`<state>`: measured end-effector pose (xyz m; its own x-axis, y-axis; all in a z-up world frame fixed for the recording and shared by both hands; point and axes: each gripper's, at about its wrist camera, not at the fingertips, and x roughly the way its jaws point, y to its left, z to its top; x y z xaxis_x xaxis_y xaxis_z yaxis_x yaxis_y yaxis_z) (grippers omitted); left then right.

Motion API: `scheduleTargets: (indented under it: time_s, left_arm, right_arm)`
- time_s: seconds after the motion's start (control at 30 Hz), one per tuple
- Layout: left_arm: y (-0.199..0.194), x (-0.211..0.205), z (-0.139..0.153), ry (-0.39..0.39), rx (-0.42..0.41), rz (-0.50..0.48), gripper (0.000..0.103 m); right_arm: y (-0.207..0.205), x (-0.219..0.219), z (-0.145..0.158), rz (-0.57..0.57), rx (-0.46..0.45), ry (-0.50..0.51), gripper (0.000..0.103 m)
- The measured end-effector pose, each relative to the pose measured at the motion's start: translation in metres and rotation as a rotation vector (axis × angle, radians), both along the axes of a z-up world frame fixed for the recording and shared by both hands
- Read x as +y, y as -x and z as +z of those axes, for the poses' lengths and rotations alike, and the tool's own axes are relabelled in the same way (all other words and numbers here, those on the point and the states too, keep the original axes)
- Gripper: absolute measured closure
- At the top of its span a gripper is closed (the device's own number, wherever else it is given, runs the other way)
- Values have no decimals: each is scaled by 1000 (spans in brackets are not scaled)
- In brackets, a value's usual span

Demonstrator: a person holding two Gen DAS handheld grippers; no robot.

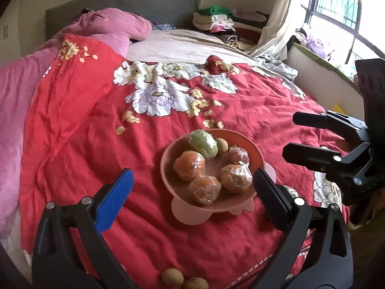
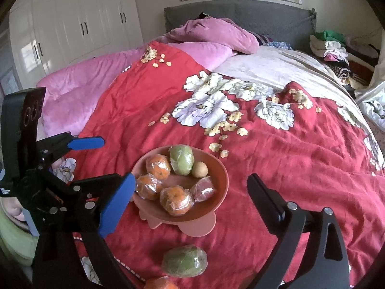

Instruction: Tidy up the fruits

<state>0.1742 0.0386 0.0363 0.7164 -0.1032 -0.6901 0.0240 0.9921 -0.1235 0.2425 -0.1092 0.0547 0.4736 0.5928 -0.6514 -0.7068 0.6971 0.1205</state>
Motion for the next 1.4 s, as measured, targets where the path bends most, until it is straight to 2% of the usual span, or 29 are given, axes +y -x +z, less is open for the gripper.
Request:
scheduleTargets:
  time_s: [0.73,1.4]
  left_arm:
    - [32,11,17,-2,-42,51,10]
    - [56,1,9,-9,-16,43,10]
  right_arm:
    - [29,-9,16,7,-47,-34,7]
    - [56,-22,6,-24,-52,-22,7]
